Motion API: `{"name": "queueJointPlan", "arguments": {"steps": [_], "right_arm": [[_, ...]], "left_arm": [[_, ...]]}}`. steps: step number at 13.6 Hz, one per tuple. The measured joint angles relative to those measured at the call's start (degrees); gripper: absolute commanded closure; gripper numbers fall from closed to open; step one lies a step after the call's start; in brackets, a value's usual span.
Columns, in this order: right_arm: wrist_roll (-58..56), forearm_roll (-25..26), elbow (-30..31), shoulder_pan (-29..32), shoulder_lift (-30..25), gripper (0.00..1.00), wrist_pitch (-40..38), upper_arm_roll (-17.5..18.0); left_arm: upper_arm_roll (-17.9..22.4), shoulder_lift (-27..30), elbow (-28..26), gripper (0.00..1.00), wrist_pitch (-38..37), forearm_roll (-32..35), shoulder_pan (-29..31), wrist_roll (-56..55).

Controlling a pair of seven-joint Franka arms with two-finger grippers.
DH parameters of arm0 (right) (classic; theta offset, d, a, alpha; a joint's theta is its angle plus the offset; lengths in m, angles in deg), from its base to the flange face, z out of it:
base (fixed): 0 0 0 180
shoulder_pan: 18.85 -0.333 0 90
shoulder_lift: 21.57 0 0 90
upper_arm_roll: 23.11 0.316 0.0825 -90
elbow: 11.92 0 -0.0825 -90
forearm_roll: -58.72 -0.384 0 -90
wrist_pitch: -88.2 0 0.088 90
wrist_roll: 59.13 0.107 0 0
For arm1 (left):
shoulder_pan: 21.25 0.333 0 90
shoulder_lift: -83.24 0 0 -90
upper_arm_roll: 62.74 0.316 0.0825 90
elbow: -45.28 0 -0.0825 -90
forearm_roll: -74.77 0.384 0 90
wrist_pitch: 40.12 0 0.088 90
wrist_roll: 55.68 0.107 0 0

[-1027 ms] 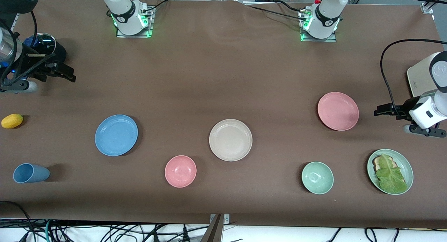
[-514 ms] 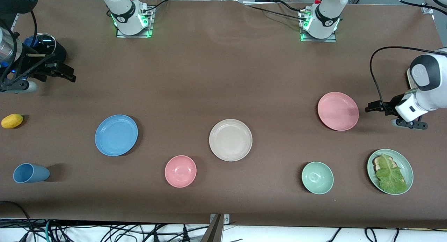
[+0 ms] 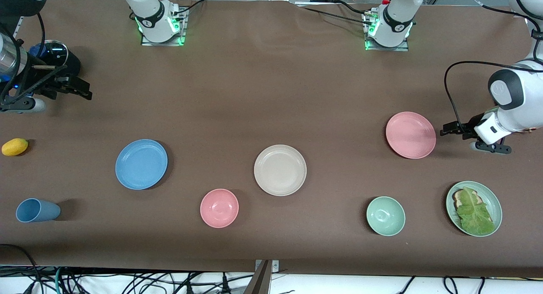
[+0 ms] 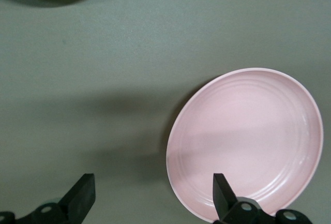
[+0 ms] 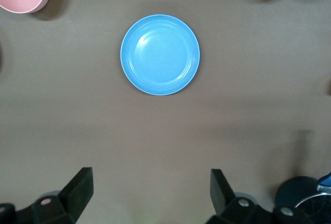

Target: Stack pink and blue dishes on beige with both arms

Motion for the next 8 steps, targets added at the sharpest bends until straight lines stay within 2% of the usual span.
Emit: {"name": "queueJointPlan", "arguments": {"steps": [8], "right_arm": [[0.02,0.00,0.00,0.00,0.00,0.00,0.00,-0.01]], "left_arm": [[-0.31,-4.84,-0.08,0.00,4.04,-3.81,0.07,2.45]]}}
